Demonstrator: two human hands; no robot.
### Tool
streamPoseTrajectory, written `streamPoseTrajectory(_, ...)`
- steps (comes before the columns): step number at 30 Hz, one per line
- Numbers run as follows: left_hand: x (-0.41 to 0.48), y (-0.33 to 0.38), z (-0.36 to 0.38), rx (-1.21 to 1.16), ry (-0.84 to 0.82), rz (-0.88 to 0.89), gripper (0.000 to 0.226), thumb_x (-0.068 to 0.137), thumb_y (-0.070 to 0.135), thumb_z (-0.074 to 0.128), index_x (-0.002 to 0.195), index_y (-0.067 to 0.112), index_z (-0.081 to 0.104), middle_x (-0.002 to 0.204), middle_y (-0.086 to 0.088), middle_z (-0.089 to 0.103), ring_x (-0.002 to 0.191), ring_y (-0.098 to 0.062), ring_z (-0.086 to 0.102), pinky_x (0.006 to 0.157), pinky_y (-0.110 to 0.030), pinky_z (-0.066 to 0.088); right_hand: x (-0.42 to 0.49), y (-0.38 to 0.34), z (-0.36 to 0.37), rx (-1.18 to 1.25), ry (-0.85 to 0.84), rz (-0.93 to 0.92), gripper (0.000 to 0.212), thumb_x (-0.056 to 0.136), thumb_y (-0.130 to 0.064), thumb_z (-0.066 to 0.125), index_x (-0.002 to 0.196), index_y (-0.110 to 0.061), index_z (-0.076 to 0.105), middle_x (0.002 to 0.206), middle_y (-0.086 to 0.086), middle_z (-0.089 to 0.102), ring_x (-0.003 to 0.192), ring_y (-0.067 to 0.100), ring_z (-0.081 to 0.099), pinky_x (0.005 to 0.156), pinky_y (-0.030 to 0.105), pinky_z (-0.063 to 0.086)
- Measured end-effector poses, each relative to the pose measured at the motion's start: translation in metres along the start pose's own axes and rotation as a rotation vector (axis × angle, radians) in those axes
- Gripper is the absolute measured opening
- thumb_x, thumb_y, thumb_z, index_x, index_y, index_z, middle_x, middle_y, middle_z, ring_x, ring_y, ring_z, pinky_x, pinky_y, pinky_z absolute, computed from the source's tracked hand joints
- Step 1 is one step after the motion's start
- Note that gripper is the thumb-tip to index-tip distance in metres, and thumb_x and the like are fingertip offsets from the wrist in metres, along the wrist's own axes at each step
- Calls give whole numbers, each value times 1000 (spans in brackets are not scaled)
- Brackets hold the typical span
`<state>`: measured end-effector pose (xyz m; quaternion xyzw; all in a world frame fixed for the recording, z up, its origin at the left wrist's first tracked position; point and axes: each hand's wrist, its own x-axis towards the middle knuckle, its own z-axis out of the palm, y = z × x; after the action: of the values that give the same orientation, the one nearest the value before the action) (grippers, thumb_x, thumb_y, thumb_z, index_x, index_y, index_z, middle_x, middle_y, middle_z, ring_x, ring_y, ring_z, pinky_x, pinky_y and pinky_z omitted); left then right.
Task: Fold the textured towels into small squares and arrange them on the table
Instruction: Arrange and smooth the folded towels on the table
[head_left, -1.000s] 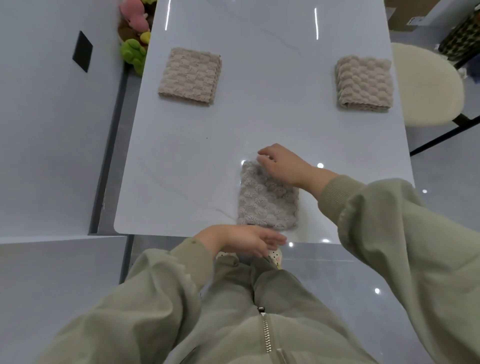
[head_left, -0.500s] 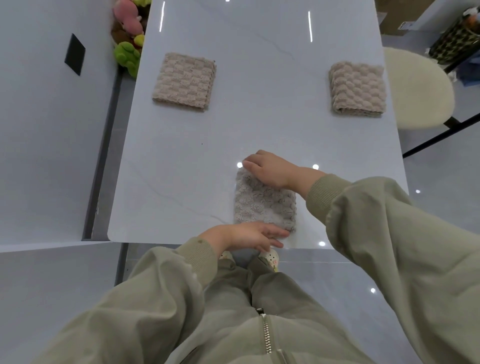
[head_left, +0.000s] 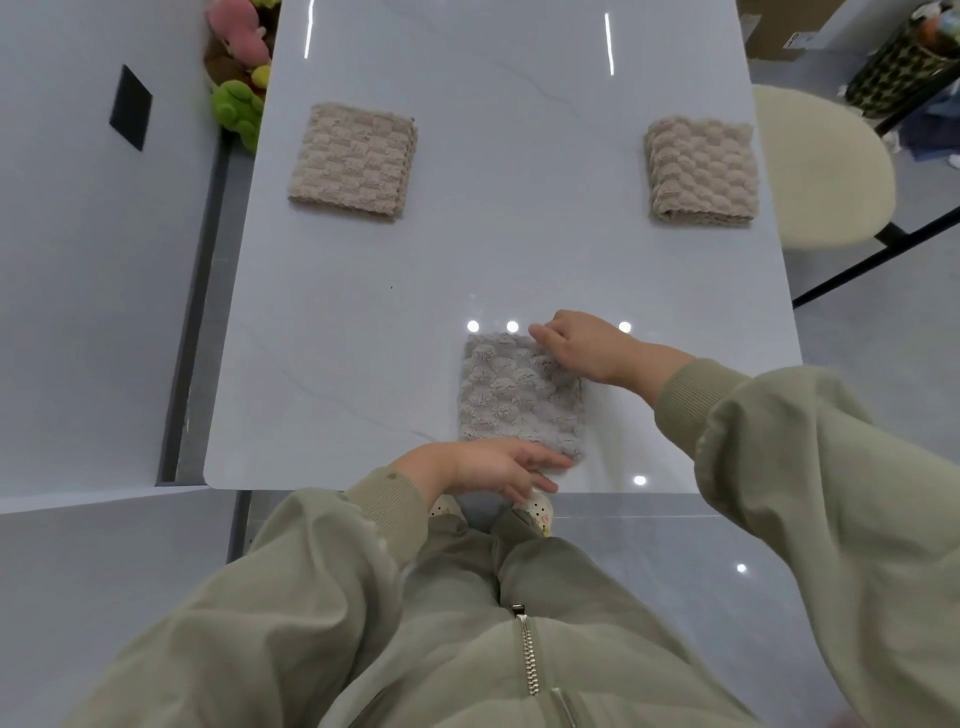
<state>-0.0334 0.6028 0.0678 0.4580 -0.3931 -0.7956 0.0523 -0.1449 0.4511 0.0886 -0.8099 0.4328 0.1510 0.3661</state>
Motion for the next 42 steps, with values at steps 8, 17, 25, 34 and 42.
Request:
streamPoseTrajectory(8, -23, 17, -4, -88, 47, 96, 59, 74, 11, 47, 133, 17, 49, 140, 2, 50, 124, -13, 52, 101, -32, 44, -8, -1, 12, -18, 335, -120, 40, 100, -32, 33, 123, -9, 57, 124, 11, 53, 116, 26, 44, 98, 38, 37)
streamPoseTrajectory(17, -71, -22, -18, 419, 1144, 104, 46, 95, 28, 46, 140, 21, 41, 147, -2, 40, 134, -15, 37, 111, -34, 28, -26, -46, 49, -5, 503, -202, 38, 97, -24, 42, 126, -3, 54, 133, 16, 49, 124, 31, 42, 105, 40, 33)
streamPoseTrajectory(25, -137, -94, -47, 991, 1268, -226, 70, 96, 50, 28, 150, 25, -7, 158, -4, -16, 145, -26, -16, 114, -52, -2, -24, -147, 124, -244, 420, -264, 49, 96, -30, 43, 139, -7, 39, 152, 17, 26, 142, 33, 20, 115, 52, 11)
streamPoseTrajectory(34, -248, -175, -117, 1088, 1250, -165, 70, 95, 47, 34, 151, 23, -1, 159, -6, -11, 145, -28, -10, 113, -57, 0, 12, -279, 203, -181, 529, -44, 52, 95, -29, 43, 142, -6, 34, 154, 15, 22, 143, 31, 16, 114, 55, 7)
streamPoseTrajectory(42, -261, -162, -182, 1180, 1120, 4, 70, 95, 45, 36, 151, 24, -1, 159, -5, -9, 145, -27, -10, 113, -56, -1, 40, -306, 196, -123, 617, 121, 50, 96, -28, 42, 140, -7, 36, 152, 16, 24, 143, 32, 17, 112, 58, 9)
